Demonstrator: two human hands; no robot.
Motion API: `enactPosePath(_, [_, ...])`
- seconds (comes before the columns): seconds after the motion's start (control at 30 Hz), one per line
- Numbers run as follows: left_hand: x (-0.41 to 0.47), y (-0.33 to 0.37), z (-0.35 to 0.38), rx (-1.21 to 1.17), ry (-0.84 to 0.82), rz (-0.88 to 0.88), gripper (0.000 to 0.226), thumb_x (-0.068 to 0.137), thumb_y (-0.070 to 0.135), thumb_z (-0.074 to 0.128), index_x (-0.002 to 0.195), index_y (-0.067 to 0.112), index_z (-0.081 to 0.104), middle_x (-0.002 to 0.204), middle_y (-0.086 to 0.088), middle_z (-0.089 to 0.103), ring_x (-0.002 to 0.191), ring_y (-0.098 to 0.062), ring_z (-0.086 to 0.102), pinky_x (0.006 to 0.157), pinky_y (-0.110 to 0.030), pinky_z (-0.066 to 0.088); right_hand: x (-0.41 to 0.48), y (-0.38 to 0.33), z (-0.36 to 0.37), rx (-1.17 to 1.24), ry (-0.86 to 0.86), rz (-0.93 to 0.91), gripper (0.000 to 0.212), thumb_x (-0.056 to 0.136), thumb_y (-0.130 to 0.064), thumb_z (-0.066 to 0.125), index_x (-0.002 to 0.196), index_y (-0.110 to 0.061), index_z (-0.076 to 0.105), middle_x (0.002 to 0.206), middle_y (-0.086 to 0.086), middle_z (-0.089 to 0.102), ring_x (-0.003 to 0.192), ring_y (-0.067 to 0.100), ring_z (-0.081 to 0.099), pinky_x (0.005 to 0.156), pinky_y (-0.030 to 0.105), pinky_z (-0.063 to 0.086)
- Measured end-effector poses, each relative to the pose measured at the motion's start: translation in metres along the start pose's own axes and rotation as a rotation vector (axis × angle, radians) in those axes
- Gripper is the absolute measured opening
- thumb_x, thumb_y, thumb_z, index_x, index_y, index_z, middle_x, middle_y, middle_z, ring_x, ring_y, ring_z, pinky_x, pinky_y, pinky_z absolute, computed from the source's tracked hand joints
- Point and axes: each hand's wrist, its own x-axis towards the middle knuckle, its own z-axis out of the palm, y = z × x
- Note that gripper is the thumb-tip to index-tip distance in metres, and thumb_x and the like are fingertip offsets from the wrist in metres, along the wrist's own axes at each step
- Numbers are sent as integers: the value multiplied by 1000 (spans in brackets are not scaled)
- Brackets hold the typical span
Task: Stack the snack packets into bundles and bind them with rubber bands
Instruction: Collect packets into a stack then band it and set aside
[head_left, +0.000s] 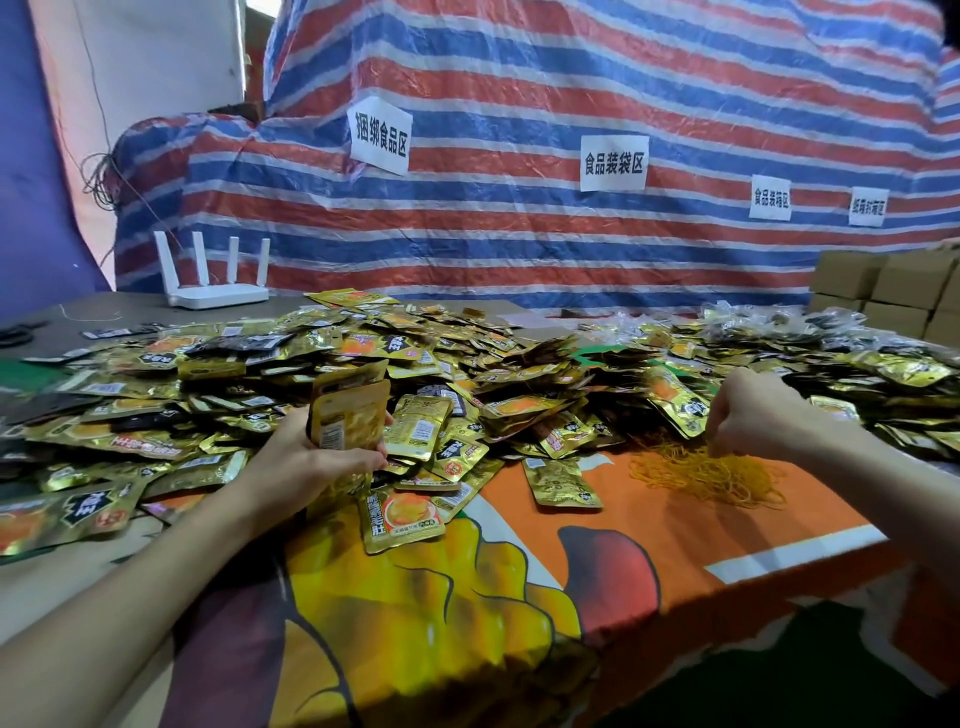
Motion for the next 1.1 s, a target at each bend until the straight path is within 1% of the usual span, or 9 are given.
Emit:
enactPosePath(0.13, [1,0,-1,-23,-21,8,47,65,14,77,110,6,67,90,-14,73,91,-32,72,92,-44,54,4,0,6,16,-19,17,15,67,-6,92,73,-10,80,69,4,73,68,18,68,62,33,57])
enactPosePath(0.37, [1,2,-1,-23,-32,8,49,65,16,77,112,7,66,90,-11,74,92,-29,72,88,-38,52,5,1,8,38,-47,17,15,68,-11,92,64,-16,79,48,-7,66,44,3,63,42,19,46])
enactPosePath(0.43, [1,1,-1,-16,-29,6,49,65,16,77,111,8,66,89,-11,74,91,-27,72,86,-36,52,5,2,9,34,-36,31,15,70,-10,91,65,-17,79,51,-6,68,48,5,65,46,22,50])
enactPosePath(0.57, [0,2,-1,-4,-14,-2,46,65,20,78,110,12,68,91,-10,74,93,-29,72,87,-39,52,4,-3,8,0,33,31,9,76,-12,85,71,-15,79,69,4,72,70,23,68,68,39,61])
enactPosePath(0.7, [-2,6,0,-3,-7,-38,45,65,24,77,108,15,70,96,-5,76,98,-24,71,86,-35,51,2,-17,7,-17,160,16,6,86,-18,74,82,-15,77,78,8,71,76,29,66,66,37,56])
enactPosePath(0.83, [-3,6,1,1,-8,-96,40,67,26,74,105,12,72,99,-2,77,96,-16,72,86,-34,49,-2,-55,4,117,239,-141,21,96,-27,67,88,-11,78,76,8,71,69,27,65,64,36,55])
enactPosePath(0.93, [-3,7,-1,24,20,-84,36,68,27,73,103,16,74,104,4,76,98,-11,71,87,-34,53,-13,-101,5,283,249,-328,24,97,-25,65,82,-9,74,76,2,70,67,15,63,62,29,52])
enactPosePath(1.0, [-2,8,-3,-8,51,-69,35,70,22,73,104,12,73,102,-2,77,99,-18,72,87,-35,55,-22,-137,9,388,253,-427,19,97,-23,65,84,-11,71,75,-4,65,67,7,59,58,26,47])
enactPosePath(1.1, [0,11,-5,-149,104,-68,36,77,5,75,111,8,66,92,-13,75,92,-28,72,87,-45,56,-32,-192,17,573,185,-549,14,98,-23,64,91,-12,71,80,-2,71,71,9,65,65,28,54])
